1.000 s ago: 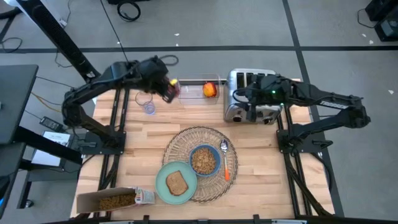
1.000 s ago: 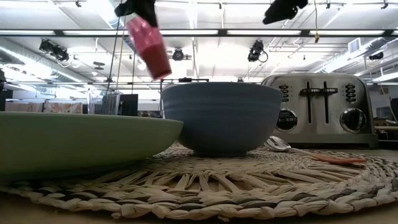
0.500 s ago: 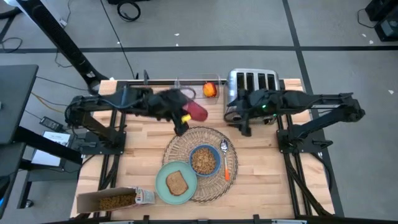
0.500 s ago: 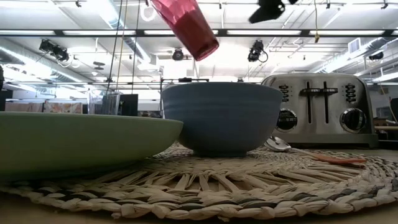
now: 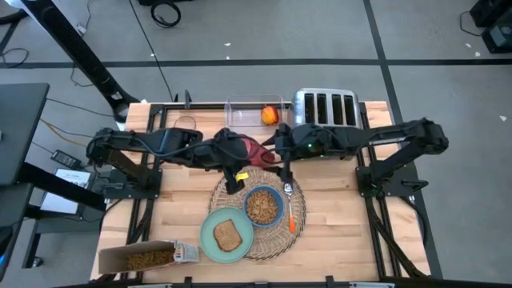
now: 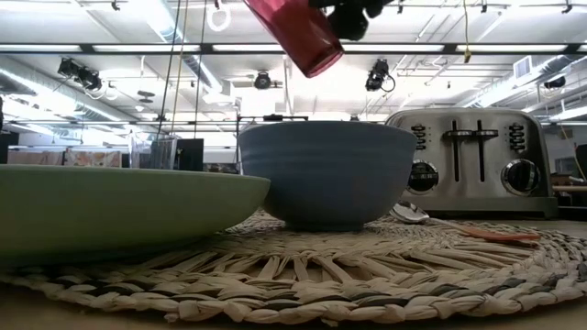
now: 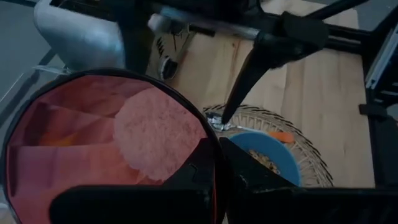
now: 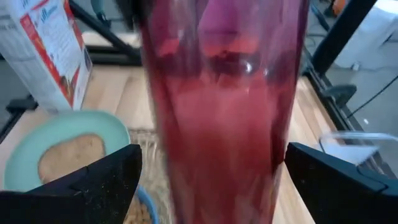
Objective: Arrange a breakfast setting
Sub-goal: Put the red cup of milk to the top right of the brown placemat
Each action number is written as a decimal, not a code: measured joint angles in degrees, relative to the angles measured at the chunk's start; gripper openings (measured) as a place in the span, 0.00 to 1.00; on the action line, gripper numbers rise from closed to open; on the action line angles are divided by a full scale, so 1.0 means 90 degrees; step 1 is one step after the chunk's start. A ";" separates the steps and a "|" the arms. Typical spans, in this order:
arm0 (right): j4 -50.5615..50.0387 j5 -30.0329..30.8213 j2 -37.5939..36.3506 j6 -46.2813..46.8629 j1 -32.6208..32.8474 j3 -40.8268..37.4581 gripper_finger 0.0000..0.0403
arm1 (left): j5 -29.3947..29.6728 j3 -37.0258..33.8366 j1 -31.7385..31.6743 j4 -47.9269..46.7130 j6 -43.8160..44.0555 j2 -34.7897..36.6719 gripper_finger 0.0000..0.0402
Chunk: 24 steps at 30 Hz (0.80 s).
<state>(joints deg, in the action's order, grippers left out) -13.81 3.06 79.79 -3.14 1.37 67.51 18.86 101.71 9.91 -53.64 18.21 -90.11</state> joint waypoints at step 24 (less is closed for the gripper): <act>0.0064 -0.1027 0.0432 0.0574 -0.0263 -0.0002 0.99 | -0.0256 0.0002 -0.0044 0.0156 -0.0523 -0.0036 0.04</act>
<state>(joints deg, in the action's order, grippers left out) -13.23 -6.18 83.68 2.03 -1.00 67.48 16.56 101.73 9.52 -52.23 13.51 -90.43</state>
